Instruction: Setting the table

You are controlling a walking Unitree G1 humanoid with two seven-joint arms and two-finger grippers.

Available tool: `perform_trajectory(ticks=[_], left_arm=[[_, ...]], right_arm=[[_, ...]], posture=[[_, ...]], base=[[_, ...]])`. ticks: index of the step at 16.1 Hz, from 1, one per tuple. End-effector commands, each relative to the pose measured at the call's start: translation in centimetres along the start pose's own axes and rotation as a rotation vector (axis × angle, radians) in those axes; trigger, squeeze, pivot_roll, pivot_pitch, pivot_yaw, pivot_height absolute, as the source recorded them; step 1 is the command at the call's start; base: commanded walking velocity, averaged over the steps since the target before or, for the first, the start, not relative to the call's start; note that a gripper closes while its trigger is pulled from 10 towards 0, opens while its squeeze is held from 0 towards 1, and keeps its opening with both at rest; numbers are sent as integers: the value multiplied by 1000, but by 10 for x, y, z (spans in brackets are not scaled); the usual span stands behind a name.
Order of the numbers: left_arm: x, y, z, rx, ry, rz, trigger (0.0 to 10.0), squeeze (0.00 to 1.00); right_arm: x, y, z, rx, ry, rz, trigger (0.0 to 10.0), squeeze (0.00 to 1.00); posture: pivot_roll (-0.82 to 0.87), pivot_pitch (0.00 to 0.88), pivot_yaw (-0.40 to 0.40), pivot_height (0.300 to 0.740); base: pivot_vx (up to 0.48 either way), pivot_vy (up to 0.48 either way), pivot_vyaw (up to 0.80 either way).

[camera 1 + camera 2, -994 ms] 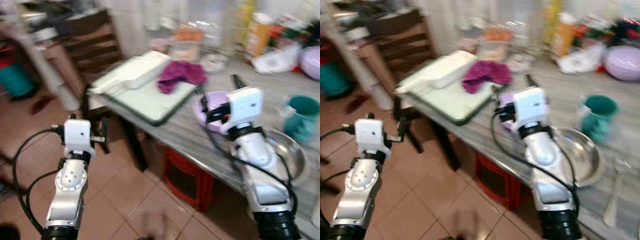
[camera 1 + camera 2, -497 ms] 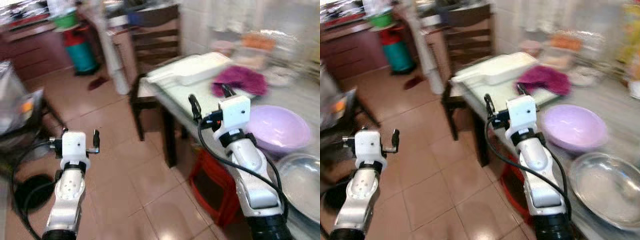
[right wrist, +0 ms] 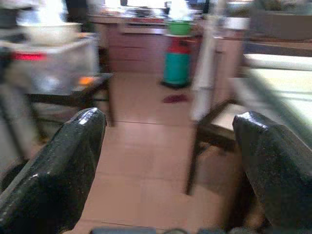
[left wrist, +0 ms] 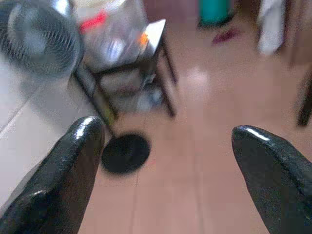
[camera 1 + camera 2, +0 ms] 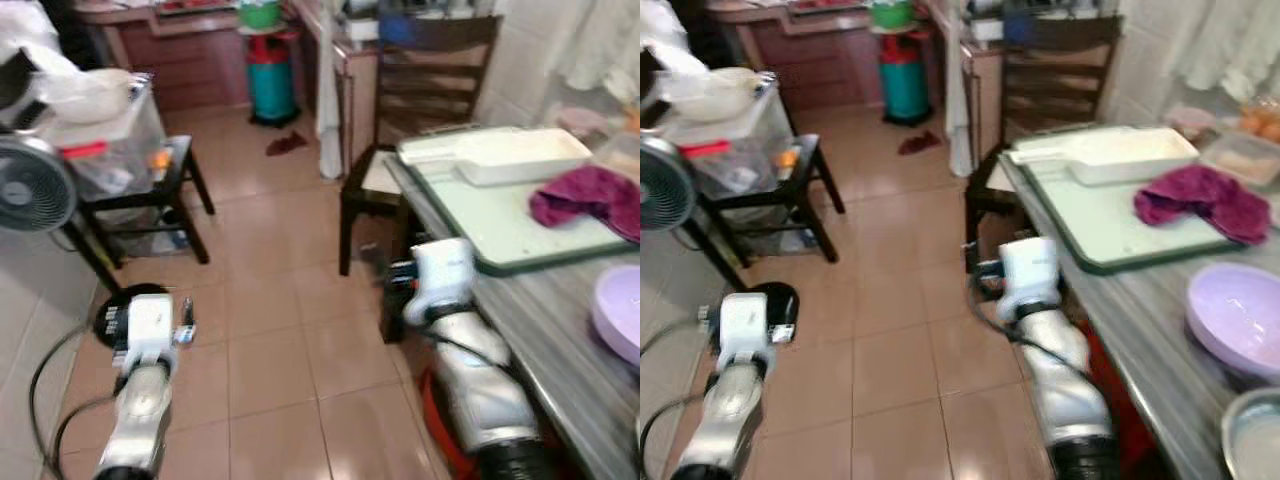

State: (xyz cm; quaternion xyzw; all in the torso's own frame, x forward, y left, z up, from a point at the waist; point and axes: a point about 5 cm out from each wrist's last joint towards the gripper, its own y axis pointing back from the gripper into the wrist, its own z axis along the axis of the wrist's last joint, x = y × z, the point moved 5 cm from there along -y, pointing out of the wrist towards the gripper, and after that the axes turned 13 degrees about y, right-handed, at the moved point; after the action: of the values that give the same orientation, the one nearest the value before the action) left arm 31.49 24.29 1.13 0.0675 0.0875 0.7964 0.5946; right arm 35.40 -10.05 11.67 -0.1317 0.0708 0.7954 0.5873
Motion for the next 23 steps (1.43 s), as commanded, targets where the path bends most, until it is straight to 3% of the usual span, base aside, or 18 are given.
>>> perform_trajectory(ticks=[1, 2, 3, 4, 5, 7, 8, 9, 10, 12, 15, 23], left_arm=[[-1, 2, -12, 33, -20, -9, 10000, 0], [-1, 4, -19, 62, -25, -13, 10000, 0], [-3, 9, -38, 134, -29, -35, 10000, 0], [-5, 15, -56, 204, -54, -62, 10000, 0], [-5, 18, -63, 233, -65, -74, 10000, 0], [-13, 33, -93, 361, -110, -141, 10000, 0], [-16, 40, -105, 425, -128, -161, 10000, 0], [-16, 40, -105, 425, -128, -161, 10000, 0], [-20, 44, -112, 465, -138, -186, 10000, 0], [-23, 47, -117, 496, -158, -209, 10000, 0], [-13, 54, -128, 559, -211, -186, 10000, 0], [-5, 62, -138, 610, -199, -151, 10000, 0]], right_arm=[[-7, 1, -15, 41, -9, -15, 10000, 784], [-7, 1, -22, 62, -16, -14, 10000, 776], [-7, 2, -39, 114, -12, -18, 10000, 439], [-5, 6, -64, 205, -44, -27, 10000, 0], [-3, 9, -75, 240, -58, -24, 10000, 0], [-3, 33, -129, 467, -183, -82, 10000, 0], [-1, 47, -150, 568, -176, -88, 10000, 0], [-1, 47, -150, 568, -176, -88, 10000, 0], [1, 66, -170, 668, -106, -82, 10000, 0], [8, 92, -192, 779, -61, -61, 10000, 0], [19, 119, -211, 899, -68, -31, 10000, 0], [31, 121, -213, 915, -23, 51, 10000, 0]], posture=[[-127, 15, 58, 740], [-128, 10, 54, 740], [-125, 0, 52, 740], [-123, 0, 57, 740], [-120, 0, 64, 740], [-103, 0, 54, 740], [-101, 0, 53, 740], [-101, 0, 53, 740], [-102, 0, 55, 740], [-102, 0, 56, 740], [-106, 0, 45, 740], [-100, 0, 37, 740]], base=[[0, 0, 800], [0, 0, 800], [0, 0, 775], [0, 0, 0], [0, 0, 0], [0, 0, 0], [0, 0, 0], [0, 0, 0], [0, 0, 0], [0, 0, 0], [0, 0, 0], [0, 2, 0]])
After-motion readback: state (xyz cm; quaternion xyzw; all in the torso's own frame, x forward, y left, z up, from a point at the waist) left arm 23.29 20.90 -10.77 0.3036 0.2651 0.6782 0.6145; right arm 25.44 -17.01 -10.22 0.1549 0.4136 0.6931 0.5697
